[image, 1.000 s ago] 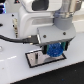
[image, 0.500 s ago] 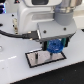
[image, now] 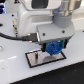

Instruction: Insert the blue gear onto the right peg, followed by the red gear

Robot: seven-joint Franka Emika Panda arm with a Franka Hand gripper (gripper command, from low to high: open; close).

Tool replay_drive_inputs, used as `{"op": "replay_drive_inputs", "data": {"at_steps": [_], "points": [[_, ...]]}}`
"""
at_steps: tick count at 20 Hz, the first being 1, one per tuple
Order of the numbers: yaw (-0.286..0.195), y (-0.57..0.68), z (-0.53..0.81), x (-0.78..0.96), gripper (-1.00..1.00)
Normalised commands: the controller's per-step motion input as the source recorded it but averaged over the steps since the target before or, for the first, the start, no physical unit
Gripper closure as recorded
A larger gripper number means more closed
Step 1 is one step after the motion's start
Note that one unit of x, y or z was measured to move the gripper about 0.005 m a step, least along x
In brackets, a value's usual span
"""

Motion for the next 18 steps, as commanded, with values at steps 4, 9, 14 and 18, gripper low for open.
{"op": "replay_drive_inputs", "data": {"at_steps": [4,9,14,18], "points": [[0.0,-0.01,-0.17,0.15,1.0],[0.0,-0.01,-0.23,0.14,1.0],[0.0,0.05,-0.09,0.11,1.0],[0.0,0.09,0.06,0.04,-1.0]]}}
